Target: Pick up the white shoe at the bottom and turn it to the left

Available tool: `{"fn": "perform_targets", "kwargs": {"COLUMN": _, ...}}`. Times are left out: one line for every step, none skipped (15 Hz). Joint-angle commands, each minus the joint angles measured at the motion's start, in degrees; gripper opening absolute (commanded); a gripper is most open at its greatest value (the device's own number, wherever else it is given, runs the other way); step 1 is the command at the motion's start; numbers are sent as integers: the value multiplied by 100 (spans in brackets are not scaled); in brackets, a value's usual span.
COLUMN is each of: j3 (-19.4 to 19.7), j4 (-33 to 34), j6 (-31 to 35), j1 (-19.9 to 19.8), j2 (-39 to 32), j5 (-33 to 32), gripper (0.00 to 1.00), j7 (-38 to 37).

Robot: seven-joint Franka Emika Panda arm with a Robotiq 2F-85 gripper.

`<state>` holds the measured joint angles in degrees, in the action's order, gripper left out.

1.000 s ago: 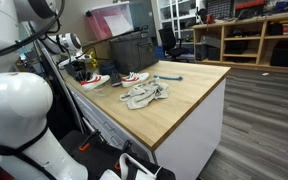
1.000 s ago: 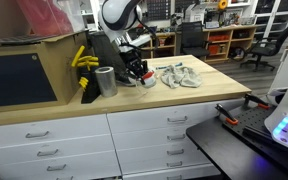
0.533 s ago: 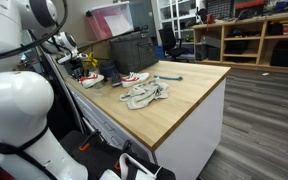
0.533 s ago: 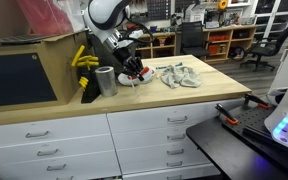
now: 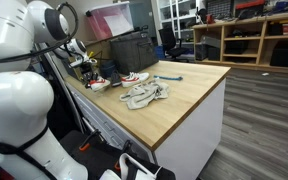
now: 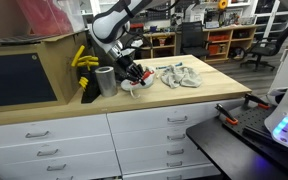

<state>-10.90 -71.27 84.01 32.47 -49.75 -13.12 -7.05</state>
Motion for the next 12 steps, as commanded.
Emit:
{"fn": "perform_targets", "kwargs": {"j3": 76, "j4": 793, "j6": -124, "j1": 88, "j2": -412, "j5": -35, "gripper": 2, "j7": 1}}
{"fn": "perform_targets", "kwargs": {"j3": 80, "j4": 919, "j6": -108, "j1": 104, "j2": -485, "j5": -25, "gripper": 2, "j7": 3}}
{"fn": "perform_targets", "kwargs": {"j3": 78, "j4": 999, "j6": -111, "j1": 123, "j2": -514, "j5": -2, "gripper": 32, "j7": -20}}
{"fn": "perform_targets", "kwargs": {"j3": 82, "j4": 1047, "j6": -86, "j1": 145, "j2": -526, "j5": 9, "gripper": 33, "j7": -51}}
{"fn": "perform_targets", "kwargs": {"j3": 30, "j4": 990, "j6": -36, "j1": 124, "j2": -481, "j5": -32, "gripper": 38, "j7": -64}}
{"fn": "perform_targets", "kwargs": {"j3": 24, "j4": 924, "j6": 16, "j1": 128, "j2": -422, "j5": -39, "gripper": 47, "j7": -63}}
{"fn": "perform_targets", "kwargs": {"j3": 5, "j4": 793, "j6": 103, "j1": 116, "j2": -333, "j5": -25, "gripper": 54, "j7": -58}}
{"fn": "perform_targets", "kwargs": {"j3": 3, "j4": 684, "j6": 181, "j1": 114, "j2": -250, "j5": -21, "gripper": 62, "j7": -97}}
{"fn": "perform_targets", "kwargs": {"j3": -31, "j4": 482, "j6": 306, "j1": 65, "j2": -105, "j5": 48, "gripper": 69, "j7": -146}}
{"fn": "perform_targets", "kwargs": {"j3": -28, "j4": 350, "j6": 399, "j1": 37, "j2": 11, "j5": 105, "gripper": 76, "j7": -314}}
{"fn": "perform_targets", "kwargs": {"j3": -71, "j4": 115, "j6": 509, "j1": -57, "j2": 233, "j5": 267, "gripper": 84, "j7": -523}}
{"fn": "perform_targets", "kwargs": {"j3": -93, "j4": -79, "j6": 633, "j1": -129, "j2": 413, "j5": 408, "gripper": 91, "j7": -695}}
